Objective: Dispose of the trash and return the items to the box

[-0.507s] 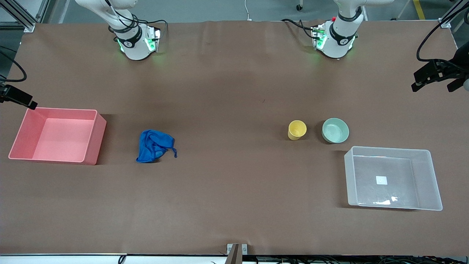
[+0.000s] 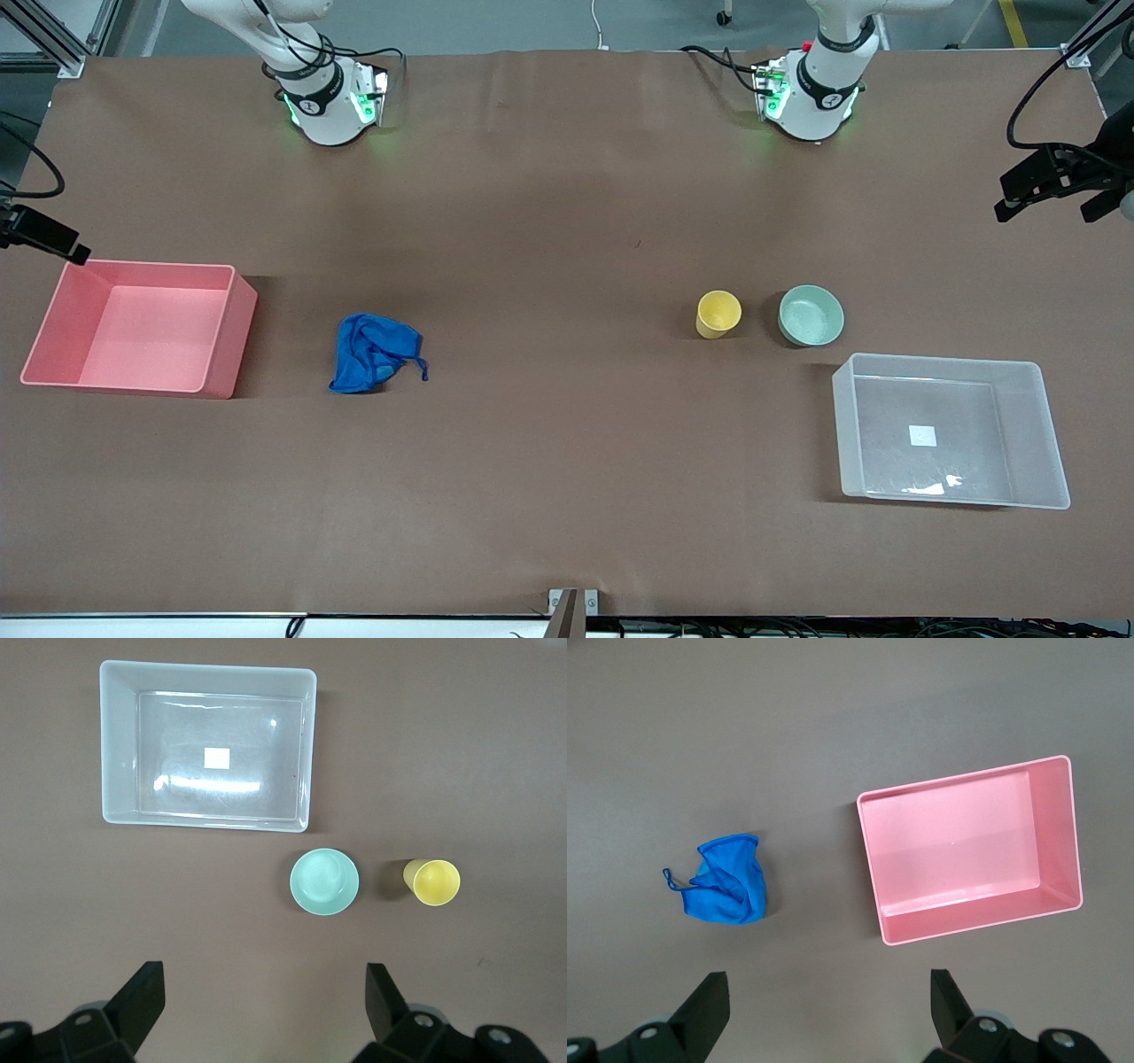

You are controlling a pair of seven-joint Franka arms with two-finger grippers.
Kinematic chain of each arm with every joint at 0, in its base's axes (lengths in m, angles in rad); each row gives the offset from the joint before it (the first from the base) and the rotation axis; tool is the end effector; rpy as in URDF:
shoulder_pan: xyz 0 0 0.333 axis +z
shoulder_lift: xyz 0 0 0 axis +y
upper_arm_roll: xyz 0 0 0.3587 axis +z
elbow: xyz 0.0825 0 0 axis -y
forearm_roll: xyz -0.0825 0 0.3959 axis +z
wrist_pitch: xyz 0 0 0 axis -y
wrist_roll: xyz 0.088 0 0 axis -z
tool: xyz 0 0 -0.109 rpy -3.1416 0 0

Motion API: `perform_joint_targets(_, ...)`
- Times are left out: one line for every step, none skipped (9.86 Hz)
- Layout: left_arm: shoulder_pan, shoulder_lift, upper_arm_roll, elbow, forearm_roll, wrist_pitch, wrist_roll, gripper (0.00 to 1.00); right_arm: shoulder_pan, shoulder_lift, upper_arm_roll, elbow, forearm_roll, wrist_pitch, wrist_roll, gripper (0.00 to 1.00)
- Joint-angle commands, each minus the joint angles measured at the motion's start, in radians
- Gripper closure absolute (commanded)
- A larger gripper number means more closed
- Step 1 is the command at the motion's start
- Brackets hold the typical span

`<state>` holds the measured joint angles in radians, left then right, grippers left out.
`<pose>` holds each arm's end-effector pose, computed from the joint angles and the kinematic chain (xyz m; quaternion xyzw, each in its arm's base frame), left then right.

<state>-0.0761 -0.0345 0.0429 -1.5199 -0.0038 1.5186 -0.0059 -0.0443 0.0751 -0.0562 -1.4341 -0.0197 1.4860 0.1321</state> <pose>0.5488 -0.0181 0.7043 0.9998 -0.0138 0.0165 0.0030 0.5816 -0.0594 0.6803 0.9930 -0.1167 -0.0113 0.0121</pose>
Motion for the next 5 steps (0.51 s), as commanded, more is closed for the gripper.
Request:
perform_joint_targets(-0.001,-0.007,-0.001,-0.049,-0.012,-0.003,-0.009,0.00,0.012,-0.031,0.009,-0.016,0.014,0.005,-0.002,0.00)
perform_joint_targets(-0.001,-0.010,-0.003,-0.084,-0.013,0.012,0.006,0.00,0.038,-0.018,0.010,-0.028,0.015,0.019,-0.003,0.00)
perform_joint_targets(-0.002,-0.011,-0.006,-0.120,-0.013,0.023,0.001,0.00,0.081,0.027,0.010,-0.029,0.018,0.060,0.000,0.00)
perform_joint_targets(-0.001,-0.031,-0.009,-0.197,-0.015,0.084,0.001,0.00,0.116,0.070,0.010,-0.048,0.018,0.109,0.003,0.00)
perform_joint_targets(0.001,-0.060,-0.008,-0.303,-0.036,0.166,0.001,0.00,0.132,0.098,0.012,-0.096,0.018,0.184,0.003,0.00)
